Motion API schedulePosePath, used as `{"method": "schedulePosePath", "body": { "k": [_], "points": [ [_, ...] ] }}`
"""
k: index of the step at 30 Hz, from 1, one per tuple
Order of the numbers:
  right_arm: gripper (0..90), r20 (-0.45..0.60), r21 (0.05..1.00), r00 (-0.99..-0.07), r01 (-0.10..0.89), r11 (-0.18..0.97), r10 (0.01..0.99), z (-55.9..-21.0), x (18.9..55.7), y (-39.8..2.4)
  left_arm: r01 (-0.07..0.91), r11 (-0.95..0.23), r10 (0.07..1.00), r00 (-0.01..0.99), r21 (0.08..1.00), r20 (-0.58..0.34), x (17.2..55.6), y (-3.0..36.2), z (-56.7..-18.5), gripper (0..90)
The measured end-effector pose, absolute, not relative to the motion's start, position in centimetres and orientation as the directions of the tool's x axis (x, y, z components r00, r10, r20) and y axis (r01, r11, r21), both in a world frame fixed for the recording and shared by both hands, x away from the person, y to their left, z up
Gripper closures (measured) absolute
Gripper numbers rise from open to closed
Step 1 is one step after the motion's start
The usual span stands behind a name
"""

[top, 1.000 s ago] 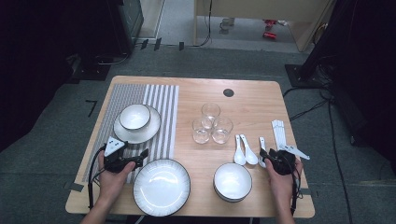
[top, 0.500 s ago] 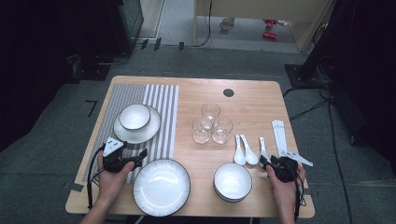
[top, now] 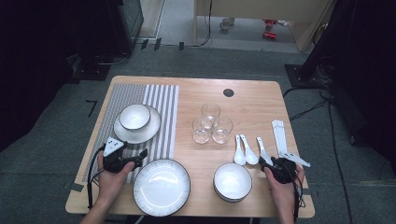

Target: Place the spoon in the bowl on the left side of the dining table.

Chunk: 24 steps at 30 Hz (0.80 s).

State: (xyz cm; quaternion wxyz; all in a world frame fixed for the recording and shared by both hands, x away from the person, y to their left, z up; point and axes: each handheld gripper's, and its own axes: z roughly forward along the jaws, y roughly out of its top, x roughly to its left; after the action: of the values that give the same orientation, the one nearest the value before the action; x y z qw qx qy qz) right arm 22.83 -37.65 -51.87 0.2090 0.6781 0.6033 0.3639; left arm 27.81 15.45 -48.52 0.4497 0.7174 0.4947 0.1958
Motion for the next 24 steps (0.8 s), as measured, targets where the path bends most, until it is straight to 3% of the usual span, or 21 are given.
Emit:
{"method": "schedulePosePath", "body": {
  "k": [7,13,17,24],
  "points": [
    [49.9,0.18,0.723,0.024,0.675,-0.149,0.983,-51.77,22.74,-37.37,0.538,-0.106,0.887,0.432,0.836,-0.166,27.85,15.47,-48.57,8.7],
    [54.2,0.187,0.722,0.027,0.674,-0.156,0.982,-51.75,22.64,-37.69,0.54,-0.107,0.888,0.429,0.835,-0.164,27.9,15.53,-48.61,8.7],
    [64.0,0.179,0.723,0.042,0.672,-0.16,0.983,-51.75,22.57,-37.98,0.542,-0.106,0.889,0.427,0.833,-0.165,27.96,15.56,-48.66,8.9],
    [72.8,0.178,0.719,0.037,0.678,-0.156,0.983,-51.71,22.53,-37.96,0.546,-0.108,0.89,0.425,0.831,-0.164,27.93,15.45,-48.68,8.9]
  ]
}}
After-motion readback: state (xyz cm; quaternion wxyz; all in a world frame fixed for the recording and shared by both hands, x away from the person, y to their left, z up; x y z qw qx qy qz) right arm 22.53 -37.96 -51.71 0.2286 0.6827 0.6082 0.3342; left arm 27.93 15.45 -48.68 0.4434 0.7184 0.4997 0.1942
